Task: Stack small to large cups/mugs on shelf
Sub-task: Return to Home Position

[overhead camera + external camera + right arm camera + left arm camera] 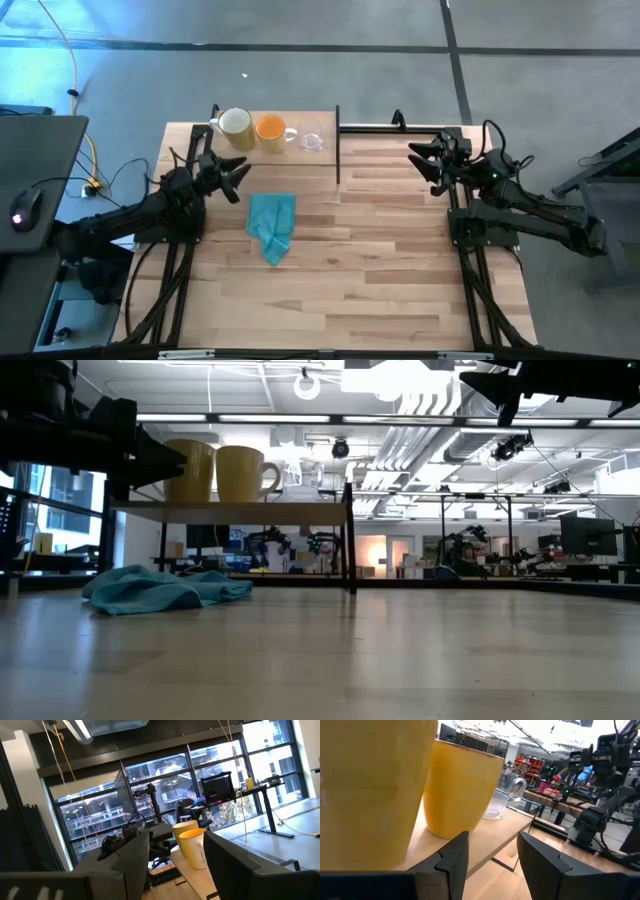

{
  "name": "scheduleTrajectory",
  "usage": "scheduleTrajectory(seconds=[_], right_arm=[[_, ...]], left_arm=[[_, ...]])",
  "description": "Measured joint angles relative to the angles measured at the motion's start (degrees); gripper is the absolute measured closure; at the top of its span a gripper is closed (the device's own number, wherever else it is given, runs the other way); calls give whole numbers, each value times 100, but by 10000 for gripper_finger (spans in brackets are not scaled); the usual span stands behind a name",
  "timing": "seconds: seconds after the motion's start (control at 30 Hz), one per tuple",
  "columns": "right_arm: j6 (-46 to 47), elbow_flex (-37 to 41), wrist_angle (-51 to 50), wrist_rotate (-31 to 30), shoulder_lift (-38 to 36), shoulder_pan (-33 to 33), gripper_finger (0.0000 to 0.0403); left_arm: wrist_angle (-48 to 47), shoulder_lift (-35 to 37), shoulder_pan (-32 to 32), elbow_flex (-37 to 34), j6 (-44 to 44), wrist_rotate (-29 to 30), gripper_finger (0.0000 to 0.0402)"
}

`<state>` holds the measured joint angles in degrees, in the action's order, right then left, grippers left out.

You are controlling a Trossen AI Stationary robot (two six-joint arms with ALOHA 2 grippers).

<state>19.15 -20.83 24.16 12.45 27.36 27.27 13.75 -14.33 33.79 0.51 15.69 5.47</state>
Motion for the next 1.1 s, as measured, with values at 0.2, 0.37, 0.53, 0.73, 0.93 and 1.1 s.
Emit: scheduleTrajectory(seconds=[0.2,0.37,0.53,0.73,0.93,1.1], right_arm=[[-19,1,-76,6,-1,0,222],[-36,1,-215,7,-2,0,222],[-35,1,-227,7,-3,0,222],[-15,1,-227,11,-3,0,222],[-15,0,-249,27,-3,0,222],[-15,1,-303,107,-3,2,222]], left_arm=[[-2,-2,-501,-2,-52,159,247],[-61,-2,-816,1,-123,135,247],[-95,-4,-905,2,-196,188,247],[-102,-4,-910,2,-219,311,247],[-124,-4,-916,0,-345,618,247],[-126,-4,-912,0,-381,698,247]])
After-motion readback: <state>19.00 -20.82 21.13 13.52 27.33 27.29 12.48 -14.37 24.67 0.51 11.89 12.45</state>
